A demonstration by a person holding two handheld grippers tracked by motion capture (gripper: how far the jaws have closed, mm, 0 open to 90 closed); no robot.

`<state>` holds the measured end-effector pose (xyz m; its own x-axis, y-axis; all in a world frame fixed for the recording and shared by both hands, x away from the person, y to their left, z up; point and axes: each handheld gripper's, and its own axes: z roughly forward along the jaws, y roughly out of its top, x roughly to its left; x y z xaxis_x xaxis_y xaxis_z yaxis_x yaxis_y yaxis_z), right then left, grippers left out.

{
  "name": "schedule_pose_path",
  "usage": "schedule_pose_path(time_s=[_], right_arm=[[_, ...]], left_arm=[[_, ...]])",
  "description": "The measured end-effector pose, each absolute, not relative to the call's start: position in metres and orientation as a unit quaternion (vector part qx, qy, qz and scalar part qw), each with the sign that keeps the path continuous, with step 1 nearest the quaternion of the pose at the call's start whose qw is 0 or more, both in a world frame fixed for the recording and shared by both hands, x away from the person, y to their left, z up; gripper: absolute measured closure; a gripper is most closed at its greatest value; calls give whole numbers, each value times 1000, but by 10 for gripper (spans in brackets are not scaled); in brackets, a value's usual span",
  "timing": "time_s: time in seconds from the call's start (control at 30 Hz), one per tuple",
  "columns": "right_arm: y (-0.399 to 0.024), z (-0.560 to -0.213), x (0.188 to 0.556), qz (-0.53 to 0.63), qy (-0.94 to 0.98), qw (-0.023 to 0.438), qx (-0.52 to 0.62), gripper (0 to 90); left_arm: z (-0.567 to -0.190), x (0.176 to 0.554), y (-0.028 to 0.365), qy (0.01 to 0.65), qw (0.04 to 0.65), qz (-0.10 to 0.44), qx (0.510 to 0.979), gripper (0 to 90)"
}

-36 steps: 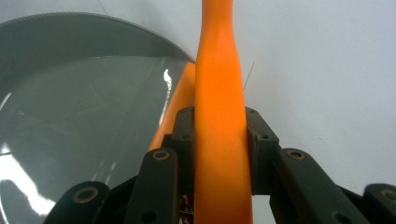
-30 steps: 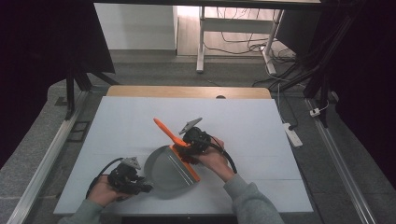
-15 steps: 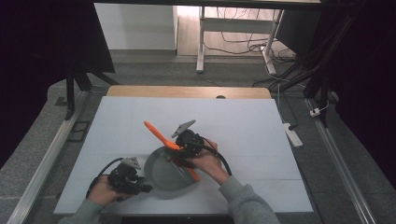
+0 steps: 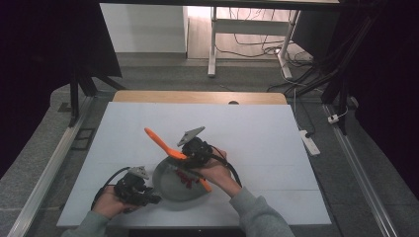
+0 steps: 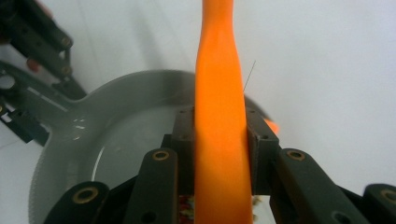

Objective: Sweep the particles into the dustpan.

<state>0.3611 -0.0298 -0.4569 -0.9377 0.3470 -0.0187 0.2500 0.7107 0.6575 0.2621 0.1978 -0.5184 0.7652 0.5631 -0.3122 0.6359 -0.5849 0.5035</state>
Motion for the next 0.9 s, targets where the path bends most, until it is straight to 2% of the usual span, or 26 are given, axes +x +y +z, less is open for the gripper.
schedule_pose_path(time_s=[0.23,0.53,0.9], right_arm=[[-55,-448,371,351,910,91,203,704],[-76,-463,388,334,904,96,248,704],[-76,-478,393,310,908,94,265,705]], left_arm=[[-518,262,198,338,306,-59,888,615],[-519,262,197,338,306,-60,888,615],[-519,262,197,338,306,-60,888,615]])
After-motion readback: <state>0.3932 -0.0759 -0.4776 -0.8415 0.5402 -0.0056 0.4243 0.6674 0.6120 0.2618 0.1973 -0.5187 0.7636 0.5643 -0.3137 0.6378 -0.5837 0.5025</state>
